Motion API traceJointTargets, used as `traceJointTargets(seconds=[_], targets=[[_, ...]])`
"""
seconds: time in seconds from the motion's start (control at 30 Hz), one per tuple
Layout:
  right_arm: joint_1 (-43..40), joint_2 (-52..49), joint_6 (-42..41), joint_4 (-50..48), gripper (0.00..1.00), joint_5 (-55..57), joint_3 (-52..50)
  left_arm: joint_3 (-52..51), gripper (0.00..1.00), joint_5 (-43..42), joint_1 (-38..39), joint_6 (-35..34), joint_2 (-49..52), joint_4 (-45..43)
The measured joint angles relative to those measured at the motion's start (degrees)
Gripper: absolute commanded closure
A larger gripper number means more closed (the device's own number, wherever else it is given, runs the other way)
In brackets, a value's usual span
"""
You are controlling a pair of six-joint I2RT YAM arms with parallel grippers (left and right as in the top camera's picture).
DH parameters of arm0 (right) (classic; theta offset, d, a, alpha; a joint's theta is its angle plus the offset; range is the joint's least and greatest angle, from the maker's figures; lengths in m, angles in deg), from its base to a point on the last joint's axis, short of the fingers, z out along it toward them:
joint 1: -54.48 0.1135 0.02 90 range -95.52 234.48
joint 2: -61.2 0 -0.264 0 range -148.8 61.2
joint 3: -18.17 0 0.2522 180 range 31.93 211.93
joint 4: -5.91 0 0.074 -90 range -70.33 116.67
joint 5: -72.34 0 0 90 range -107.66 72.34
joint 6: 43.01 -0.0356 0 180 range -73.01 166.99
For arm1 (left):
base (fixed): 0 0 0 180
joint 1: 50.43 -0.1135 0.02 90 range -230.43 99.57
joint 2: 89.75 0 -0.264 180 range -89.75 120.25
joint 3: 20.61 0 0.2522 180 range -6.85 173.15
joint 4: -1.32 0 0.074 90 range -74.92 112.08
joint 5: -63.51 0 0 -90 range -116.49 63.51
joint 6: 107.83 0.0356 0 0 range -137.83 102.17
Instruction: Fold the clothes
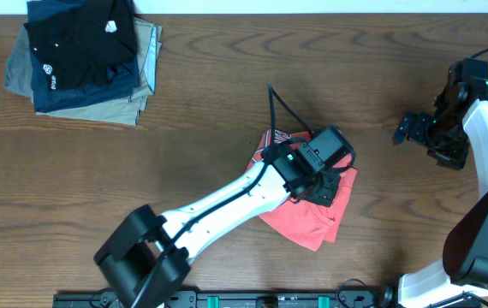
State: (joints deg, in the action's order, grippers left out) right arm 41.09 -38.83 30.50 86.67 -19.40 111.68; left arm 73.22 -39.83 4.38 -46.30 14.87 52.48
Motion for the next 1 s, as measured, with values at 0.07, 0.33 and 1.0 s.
traceJointTargets(seconds=[0.07, 0.33, 1.0], targets=[[0.00, 0.00, 0.00, 0.00, 0.01, 0.00, 0.02, -0.52, 0.86, -0.31, 0.22, -0.22, 1.70, -0.90], [0.00, 0.00, 0.00, 0.00, 0.01, 0.00, 0.02, -1.75, 0.91, -6.97, 2.40, -0.70, 12.28, -5.38], [0.00, 0.00, 0.00, 0.00, 0.01, 0.00, 0.02, -1.46, 0.29, -7.10, 2.36, -0.74, 2.12, 1.31]])
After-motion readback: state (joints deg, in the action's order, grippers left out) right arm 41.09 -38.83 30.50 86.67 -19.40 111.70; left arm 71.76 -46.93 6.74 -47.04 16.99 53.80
